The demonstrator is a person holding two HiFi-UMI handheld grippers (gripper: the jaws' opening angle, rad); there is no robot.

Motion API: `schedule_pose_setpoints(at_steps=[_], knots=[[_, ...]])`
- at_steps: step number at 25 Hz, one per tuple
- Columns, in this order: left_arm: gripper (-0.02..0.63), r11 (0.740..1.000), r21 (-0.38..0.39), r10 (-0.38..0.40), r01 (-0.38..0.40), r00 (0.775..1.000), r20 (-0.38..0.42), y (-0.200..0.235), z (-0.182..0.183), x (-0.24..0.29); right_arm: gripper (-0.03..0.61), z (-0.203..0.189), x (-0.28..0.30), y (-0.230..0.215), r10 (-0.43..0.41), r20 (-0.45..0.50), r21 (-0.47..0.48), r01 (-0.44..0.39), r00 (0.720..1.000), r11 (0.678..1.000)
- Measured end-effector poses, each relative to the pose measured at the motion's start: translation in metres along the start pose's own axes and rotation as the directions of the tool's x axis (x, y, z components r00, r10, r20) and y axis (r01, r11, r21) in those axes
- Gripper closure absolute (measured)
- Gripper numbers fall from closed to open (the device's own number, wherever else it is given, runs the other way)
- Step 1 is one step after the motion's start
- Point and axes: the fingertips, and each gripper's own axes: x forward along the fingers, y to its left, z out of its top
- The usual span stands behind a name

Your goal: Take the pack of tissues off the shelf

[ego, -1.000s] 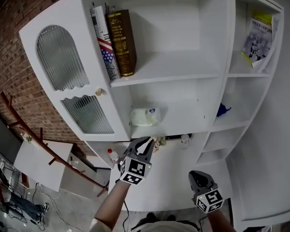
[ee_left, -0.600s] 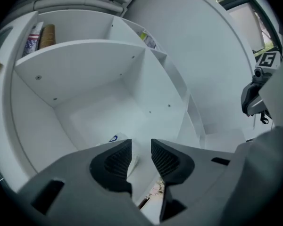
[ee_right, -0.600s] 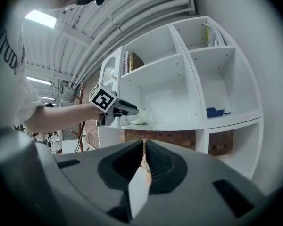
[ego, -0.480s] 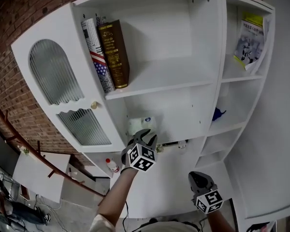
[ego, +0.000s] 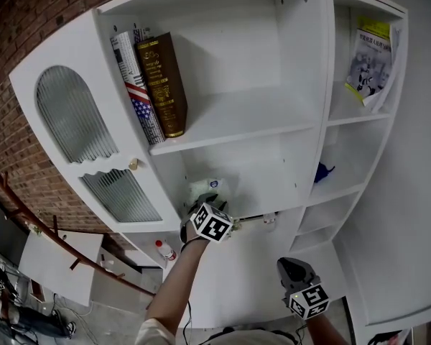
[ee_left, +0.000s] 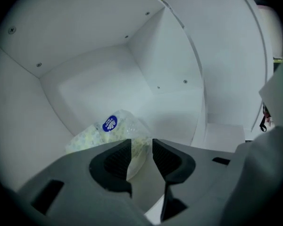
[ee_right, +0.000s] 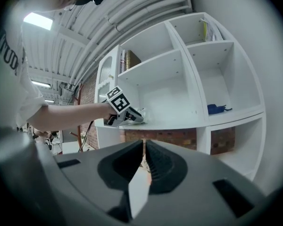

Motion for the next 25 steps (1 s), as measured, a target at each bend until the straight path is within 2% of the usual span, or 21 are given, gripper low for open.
schedule_pose_setpoints(at_steps=[6, 10, 12, 14, 16, 18, 21, 25], knots=[[0.476, 0.994, -0.092, -0.069, 0.063, 0.995, -0.074, 0.006, -0.015, 0.021, 0.543, -0.004, 0.005, 0.005, 0.028, -0.011, 0.003, -0.028, 1.0, 1.0], [0.476, 0.978, -0.174, -0.136, 0.117, 0.986, -0.1, 0.01, -0.016, 0.026, 0.543, -0.005, 0.007, 0.006, 0.041, -0.012, 0.005, -0.041, 0.999, 0.999], [0.476, 0.97, -0.215, -0.136, 0.111, 0.985, -0.106, 0.018, -0.015, 0.024, 0.543, -0.005, 0.007, 0.005, 0.044, -0.013, 0.008, -0.044, 0.999, 0.999], [0.507, 0.963, -0.245, -0.14, 0.11, 0.984, -0.109, 0.02, -0.016, 0.024, 0.543, -0.007, 0.007, 0.003, 0.046, -0.015, 0.011, -0.046, 0.999, 0.999], [0.559, 0.964, -0.244, -0.131, 0.101, 0.985, -0.11, 0.022, -0.019, 0.03, 0.543, -0.008, 0.007, 0.002, 0.049, -0.017, 0.014, -0.049, 0.999, 0.999], [0.574, 0.965, -0.242, -0.132, 0.103, 0.985, -0.108, 0.022, -0.02, 0.034, 0.543, -0.008, 0.007, 0.001, 0.052, -0.018, 0.018, -0.052, 0.998, 0.998], [0.58, 0.957, -0.264, -0.149, 0.122, 0.985, -0.084, 0.021, -0.011, 0.022, 0.543, -0.008, 0.007, -0.001, 0.051, -0.016, 0.022, -0.05, 0.999, 0.998], [0.581, 0.938, -0.308, -0.158, 0.16, 0.987, 0.033, 0.017, 0.004, 0.006, 0.543, -0.009, 0.006, -0.005, 0.044, -0.019, 0.028, -0.044, 0.999, 0.999]])
